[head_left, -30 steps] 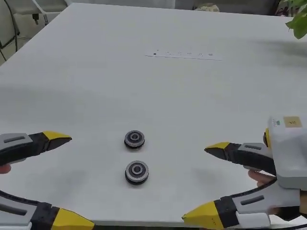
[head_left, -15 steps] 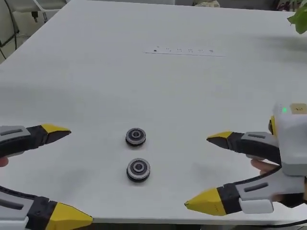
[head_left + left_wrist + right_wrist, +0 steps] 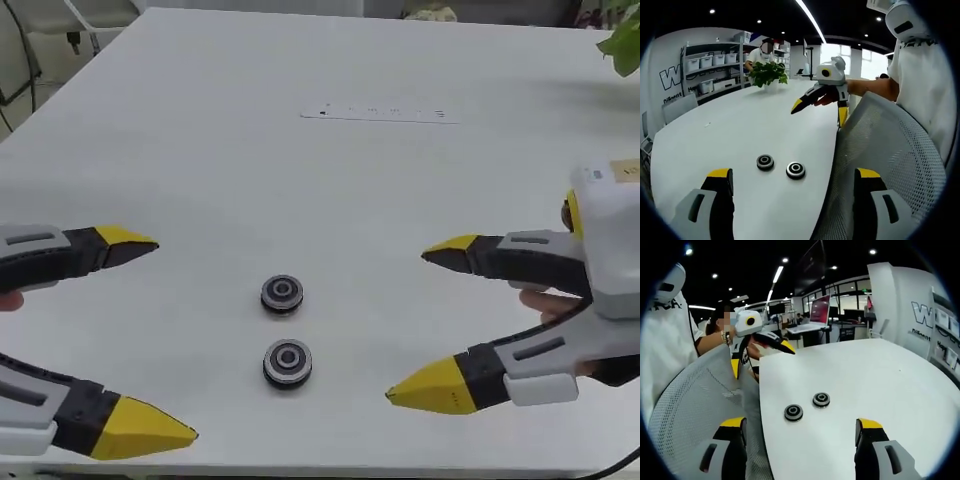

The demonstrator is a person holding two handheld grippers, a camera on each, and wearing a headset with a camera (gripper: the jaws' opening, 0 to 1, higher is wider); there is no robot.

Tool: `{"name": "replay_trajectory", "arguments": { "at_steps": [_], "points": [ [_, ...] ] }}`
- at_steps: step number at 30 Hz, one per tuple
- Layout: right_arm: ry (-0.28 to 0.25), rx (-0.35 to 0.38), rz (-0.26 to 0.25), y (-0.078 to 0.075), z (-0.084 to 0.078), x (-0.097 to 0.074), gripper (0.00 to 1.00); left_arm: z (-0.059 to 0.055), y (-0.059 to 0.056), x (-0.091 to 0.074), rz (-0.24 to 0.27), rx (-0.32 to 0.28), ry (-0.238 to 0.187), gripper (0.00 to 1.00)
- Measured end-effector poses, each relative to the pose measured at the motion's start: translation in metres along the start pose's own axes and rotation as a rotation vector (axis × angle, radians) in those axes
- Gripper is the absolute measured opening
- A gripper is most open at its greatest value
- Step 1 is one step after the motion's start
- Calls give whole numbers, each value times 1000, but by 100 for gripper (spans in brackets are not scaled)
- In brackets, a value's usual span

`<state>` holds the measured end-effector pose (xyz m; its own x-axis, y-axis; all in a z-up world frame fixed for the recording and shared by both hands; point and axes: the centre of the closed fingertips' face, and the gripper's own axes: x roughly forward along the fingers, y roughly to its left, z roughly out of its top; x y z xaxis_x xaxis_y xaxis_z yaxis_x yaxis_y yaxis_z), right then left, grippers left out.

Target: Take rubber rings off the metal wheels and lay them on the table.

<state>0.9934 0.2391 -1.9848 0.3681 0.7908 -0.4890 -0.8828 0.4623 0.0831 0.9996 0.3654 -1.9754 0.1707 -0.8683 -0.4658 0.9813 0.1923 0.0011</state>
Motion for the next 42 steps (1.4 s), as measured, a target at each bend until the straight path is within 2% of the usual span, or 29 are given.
{"name": "replay_trajectory", "arguments": {
  "at_steps": [3,8,10,12,14,17,22,24,26,28,29,31,32,33,36,42],
  "points": [
    [-9,-13,12,-1,7,1,87,2,3,6,-12,24,7,99],
    [-37,-27,37,-3,19,7,81,10,1,22,-51,77,-17,99],
    [-53,-27,48,-2,22,10,79,13,3,29,-46,128,-30,94],
    [-63,-28,54,-2,24,15,75,12,2,34,-56,132,-31,87],
    [-54,-47,64,-1,22,21,71,9,1,40,-68,139,-24,83],
    [-27,-81,101,7,14,31,69,7,1,46,-75,148,-23,83],
    [6,-110,132,13,3,43,64,10,3,54,-70,144,-52,82],
    [24,-129,139,14,-3,50,62,7,4,57,-71,142,-53,79],
    [29,-135,142,14,-6,55,60,-2,4,60,-78,171,-14,68],
    [29,-140,147,12,-9,59,56,-6,2,63,-85,181,-17,58],
    [31,-139,150,12,-10,61,55,-7,1,64,-90,180,-18,55],
    [43,-143,161,12,-14,66,52,-10,-3,67,-119,139,-21,49],
    [50,-144,173,13,-17,68,52,-13,-5,69,-135,117,-18,47],
    [54,-143,177,14,-18,70,51,-14,-5,70,-140,118,-14,46],
    [69,-152,186,14,-25,76,47,-22,-4,75,-135,161,10,40],
    [88,-144,199,15,-36,85,42,-27,-6,85,-147,145,9,34]
  ]
}}
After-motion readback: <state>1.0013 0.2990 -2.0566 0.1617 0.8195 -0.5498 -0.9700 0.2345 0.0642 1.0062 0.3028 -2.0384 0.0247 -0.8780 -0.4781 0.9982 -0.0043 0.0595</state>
